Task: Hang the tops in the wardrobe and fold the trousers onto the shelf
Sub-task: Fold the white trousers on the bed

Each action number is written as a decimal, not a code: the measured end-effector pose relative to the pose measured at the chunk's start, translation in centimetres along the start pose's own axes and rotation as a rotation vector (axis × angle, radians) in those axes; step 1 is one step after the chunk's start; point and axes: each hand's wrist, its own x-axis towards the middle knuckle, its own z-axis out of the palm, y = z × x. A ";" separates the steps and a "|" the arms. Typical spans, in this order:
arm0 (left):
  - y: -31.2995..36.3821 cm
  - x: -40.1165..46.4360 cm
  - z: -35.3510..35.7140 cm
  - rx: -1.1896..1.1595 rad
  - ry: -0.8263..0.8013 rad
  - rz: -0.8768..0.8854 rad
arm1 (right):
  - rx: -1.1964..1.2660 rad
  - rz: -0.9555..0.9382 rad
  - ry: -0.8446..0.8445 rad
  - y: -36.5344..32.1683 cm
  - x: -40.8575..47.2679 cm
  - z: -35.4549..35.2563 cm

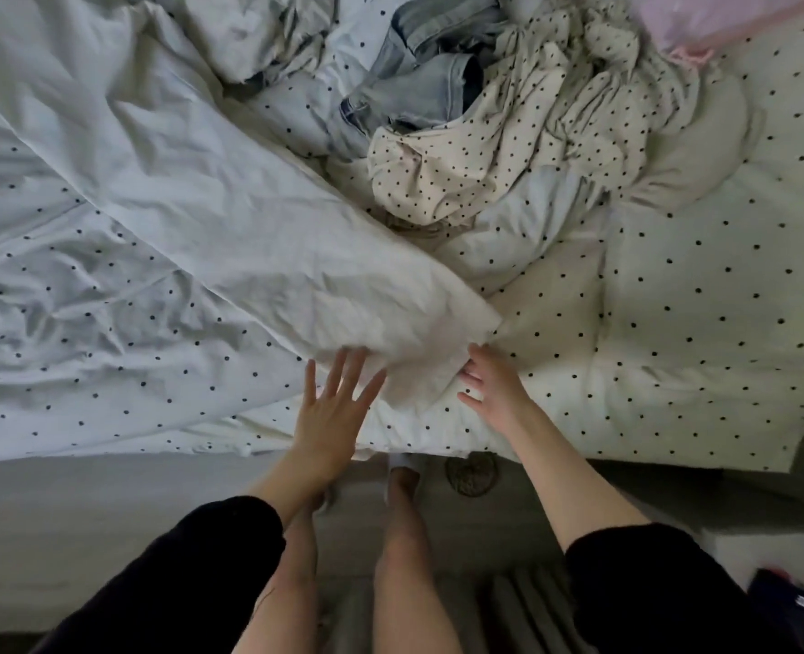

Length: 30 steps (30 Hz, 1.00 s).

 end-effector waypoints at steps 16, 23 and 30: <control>1.1 2.8 2.6 0.047 0.378 -0.033 | 0.028 -0.009 -0.017 -1.4 0.6 0.0; -0.5 1.9 -0.5 -0.331 0.578 0.026 | 0.002 -0.065 0.157 -4.4 -1.7 2.0; -4.9 0.7 -7.8 -1.098 0.408 -0.514 | -0.287 -0.356 0.109 -11.9 -6.3 10.5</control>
